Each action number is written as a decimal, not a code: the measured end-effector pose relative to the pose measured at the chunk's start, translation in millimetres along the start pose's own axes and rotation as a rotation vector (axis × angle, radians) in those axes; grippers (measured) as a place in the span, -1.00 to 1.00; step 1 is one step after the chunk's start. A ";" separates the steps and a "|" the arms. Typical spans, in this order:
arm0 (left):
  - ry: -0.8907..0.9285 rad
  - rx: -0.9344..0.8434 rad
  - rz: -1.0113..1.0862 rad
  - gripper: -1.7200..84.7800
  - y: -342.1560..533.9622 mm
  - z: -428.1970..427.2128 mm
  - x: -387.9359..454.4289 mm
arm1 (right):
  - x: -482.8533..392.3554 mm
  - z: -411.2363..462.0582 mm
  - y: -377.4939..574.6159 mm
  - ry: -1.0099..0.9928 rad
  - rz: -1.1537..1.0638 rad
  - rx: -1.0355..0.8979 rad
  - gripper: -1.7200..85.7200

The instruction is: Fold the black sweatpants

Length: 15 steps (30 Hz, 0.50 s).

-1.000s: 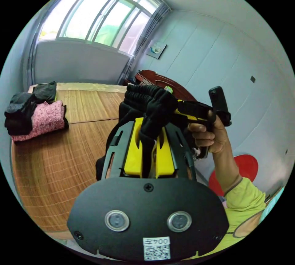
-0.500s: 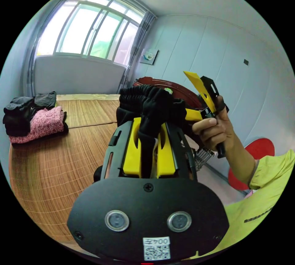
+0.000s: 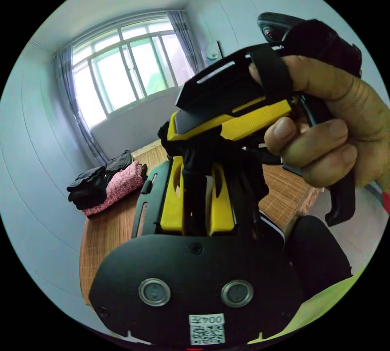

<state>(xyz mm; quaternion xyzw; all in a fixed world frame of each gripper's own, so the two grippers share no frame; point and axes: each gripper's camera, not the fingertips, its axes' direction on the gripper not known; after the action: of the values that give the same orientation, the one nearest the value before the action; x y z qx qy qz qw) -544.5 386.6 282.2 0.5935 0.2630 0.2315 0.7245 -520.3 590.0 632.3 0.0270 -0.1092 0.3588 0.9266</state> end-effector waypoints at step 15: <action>0.022 0.101 0.178 -0.58 -8.7 -29.1 53.3 | 57.6 -0.7 8.2 -0.298 0.218 0.180 -0.86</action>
<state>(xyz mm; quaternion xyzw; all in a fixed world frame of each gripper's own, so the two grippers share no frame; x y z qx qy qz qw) -523.2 441.0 263.5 0.6478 0.2287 0.2879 0.6672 -484.2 634.1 644.2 0.1505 -0.2149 0.4574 0.8497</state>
